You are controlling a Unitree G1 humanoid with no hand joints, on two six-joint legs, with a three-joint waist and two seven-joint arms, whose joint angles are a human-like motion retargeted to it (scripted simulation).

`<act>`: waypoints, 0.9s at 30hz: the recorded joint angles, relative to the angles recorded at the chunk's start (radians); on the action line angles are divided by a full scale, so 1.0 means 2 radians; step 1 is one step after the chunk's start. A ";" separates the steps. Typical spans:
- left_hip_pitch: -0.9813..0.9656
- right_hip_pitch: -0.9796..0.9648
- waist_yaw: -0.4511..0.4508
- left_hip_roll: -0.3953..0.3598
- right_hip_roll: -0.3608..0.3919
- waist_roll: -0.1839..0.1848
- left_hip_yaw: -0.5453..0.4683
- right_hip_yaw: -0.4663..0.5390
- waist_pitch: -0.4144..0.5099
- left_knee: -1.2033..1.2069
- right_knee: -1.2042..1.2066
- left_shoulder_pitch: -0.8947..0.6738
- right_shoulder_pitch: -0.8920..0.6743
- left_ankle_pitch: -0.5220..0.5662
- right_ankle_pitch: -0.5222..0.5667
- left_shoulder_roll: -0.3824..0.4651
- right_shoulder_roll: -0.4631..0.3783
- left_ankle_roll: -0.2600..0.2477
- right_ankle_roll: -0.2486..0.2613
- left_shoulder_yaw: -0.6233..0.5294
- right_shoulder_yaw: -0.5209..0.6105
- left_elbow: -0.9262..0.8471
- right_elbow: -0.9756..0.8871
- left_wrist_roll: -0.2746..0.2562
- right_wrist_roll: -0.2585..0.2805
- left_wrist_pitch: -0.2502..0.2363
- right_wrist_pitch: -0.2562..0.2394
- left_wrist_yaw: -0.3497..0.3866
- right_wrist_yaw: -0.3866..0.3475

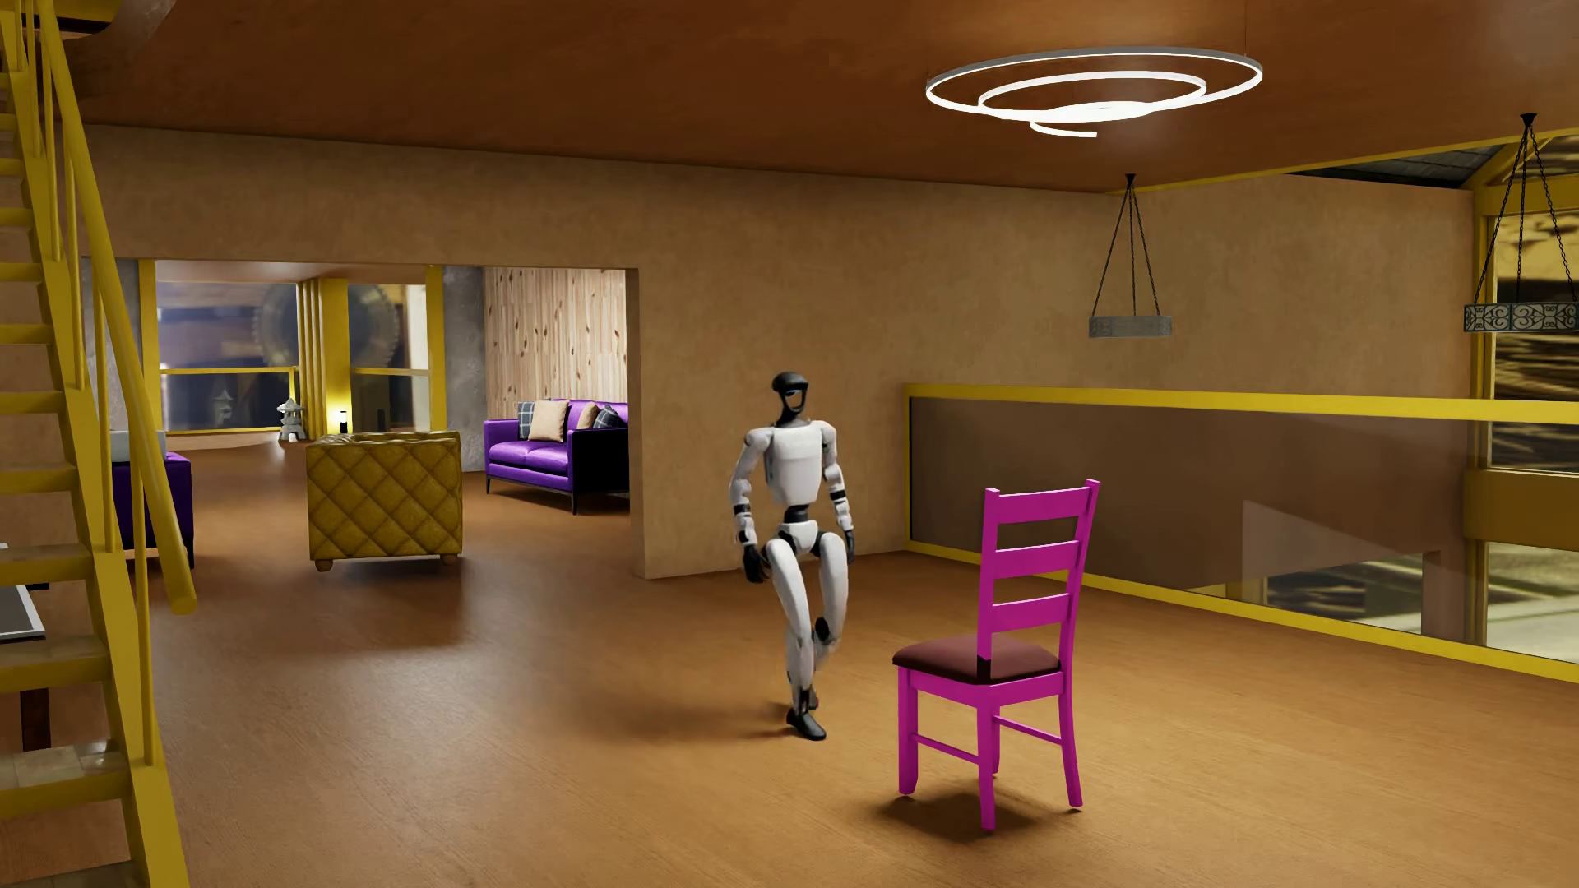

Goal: Walk to the chair

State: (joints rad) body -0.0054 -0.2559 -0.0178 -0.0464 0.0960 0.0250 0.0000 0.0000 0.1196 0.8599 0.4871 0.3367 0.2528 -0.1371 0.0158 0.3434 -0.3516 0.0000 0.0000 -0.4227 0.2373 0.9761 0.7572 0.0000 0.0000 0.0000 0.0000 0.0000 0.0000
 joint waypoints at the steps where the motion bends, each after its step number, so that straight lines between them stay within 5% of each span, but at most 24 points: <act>1: -0.012 0.016 0.008 -0.002 0.000 -0.003 0.000 0.000 0.002 -0.025 -0.006 -0.004 -0.008 -0.015 -0.011 0.002 -0.004 0.000 0.000 0.003 -0.010 -0.007 -0.024 0.000 0.000 0.000 0.000 0.000 0.000; 5: -0.033 0.069 0.028 -0.006 -0.005 -0.013 0.000 0.000 0.003 -0.146 -0.029 -0.010 -0.028 -0.045 -0.050 0.008 -0.016 0.000 0.000 0.024 -0.023 -0.034 -0.058 0.000 0.000 0.000 0.000 0.000 0.000; 10: -0.027 0.123 0.019 0.000 -0.008 -0.004 0.000 0.000 0.003 -0.176 -0.051 0.000 0.009 0.053 -0.091 0.000 -0.005 0.000 0.000 0.028 0.003 -0.047 0.047 0.000 0.000 0.000 0.000 0.000 0.000; 15: 0.023 0.163 0.000 -0.006 -0.020 0.004 0.000 0.000 -0.015 -0.215 -0.064 0.018 0.082 0.025 -0.126 -0.008 0.021 0.000 0.000 0.027 0.035 -0.033 0.175 0.000 0.000 0.000 0.000 0.000 0.000; 18: 0.035 0.158 -0.005 -0.006 -0.023 0.006 0.000 0.000 -0.023 -0.290 -0.077 0.015 0.098 -0.047 -0.127 -0.010 0.030 0.000 0.000 0.025 0.063 -0.020 0.217 0.000 0.000 0.000 0.000 0.000 0.000; 27: 0.036 0.145 0.016 -0.010 -0.026 0.005 0.000 0.000 -0.022 -0.302 -0.068 0.003 0.044 -0.049 -0.131 -0.009 0.014 0.000 0.000 0.015 0.021 -0.020 0.098 0.000 0.000 0.000 0.000 0.000 0.000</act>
